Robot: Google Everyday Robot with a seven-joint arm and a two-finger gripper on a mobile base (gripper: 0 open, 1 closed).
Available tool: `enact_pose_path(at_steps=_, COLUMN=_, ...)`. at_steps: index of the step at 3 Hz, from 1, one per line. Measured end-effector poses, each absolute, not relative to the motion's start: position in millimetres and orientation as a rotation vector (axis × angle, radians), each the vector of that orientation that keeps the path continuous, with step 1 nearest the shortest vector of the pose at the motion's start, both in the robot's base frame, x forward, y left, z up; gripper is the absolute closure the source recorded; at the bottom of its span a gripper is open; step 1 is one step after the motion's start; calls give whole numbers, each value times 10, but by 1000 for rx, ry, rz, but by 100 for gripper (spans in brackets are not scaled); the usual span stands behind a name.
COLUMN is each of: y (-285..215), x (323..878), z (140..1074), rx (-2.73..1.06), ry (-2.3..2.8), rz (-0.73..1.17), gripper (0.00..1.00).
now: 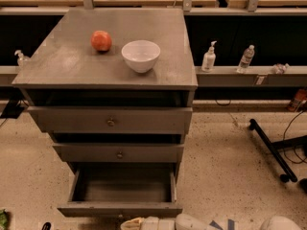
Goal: Close bottom drawer
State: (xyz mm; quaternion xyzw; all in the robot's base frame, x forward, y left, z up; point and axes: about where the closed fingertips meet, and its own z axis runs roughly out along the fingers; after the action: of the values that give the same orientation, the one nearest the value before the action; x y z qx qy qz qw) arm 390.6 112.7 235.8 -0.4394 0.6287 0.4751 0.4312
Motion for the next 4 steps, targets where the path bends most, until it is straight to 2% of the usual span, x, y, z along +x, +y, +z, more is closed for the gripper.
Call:
enact_pose_path(at_steps=1, y=1129, x=3905, z=2359, rx=-1096, ry=1568, rz=1186, gripper=100)
enact_pose_path(at_steps=4, y=821, x=4393, z=1648, rx=-1199, ry=1536, rz=937, gripper=100)
